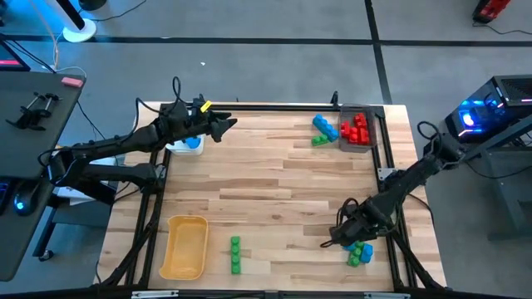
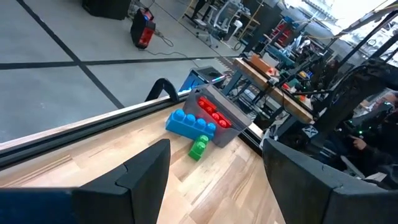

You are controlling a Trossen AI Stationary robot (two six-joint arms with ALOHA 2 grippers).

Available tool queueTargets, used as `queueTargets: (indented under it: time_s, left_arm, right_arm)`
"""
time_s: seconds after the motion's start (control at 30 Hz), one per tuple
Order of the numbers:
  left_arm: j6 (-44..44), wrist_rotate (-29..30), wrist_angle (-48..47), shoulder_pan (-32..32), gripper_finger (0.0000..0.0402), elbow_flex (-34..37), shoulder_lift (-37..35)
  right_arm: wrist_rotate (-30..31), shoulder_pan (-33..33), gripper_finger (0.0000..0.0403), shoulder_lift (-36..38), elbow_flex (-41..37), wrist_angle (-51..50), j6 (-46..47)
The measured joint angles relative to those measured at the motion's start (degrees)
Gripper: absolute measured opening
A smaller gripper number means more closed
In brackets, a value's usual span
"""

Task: Sort blocks
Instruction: Put the blue game piece into the white bin

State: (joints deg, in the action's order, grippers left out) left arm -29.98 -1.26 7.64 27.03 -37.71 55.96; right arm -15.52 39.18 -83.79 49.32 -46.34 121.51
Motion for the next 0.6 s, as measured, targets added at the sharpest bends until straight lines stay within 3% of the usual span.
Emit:
queueTargets:
  time_s: [0.2,0.3,0.53,0.6]
  left_arm:
    - [0.04,-0.02,-0.04,0.00,0.0243,0.00,0.02]
    - [0.07,-0.02,-0.02,0.00,0.0243,0.00,0.02]
    - [0.13,-0.02,-0.04,0.00,0.0243,0.00,0.02]
    - [0.15,-0.02,-0.02,0.00,0.0243,0.00,0.02]
  right_arm:
    - [0.56,-0.01,0.0221,-2.66,0.00,0.23,0.16]
    - [0.50,-0.31,0.0196,-3.07,0.07,0.30,0.15]
    - [2.47,-0.56,0.0042,-3.11,0.11,0.32,-1.29]
    - [3.24,-0.57,0.0013,-3.09,0.37,0.22,-2.50]
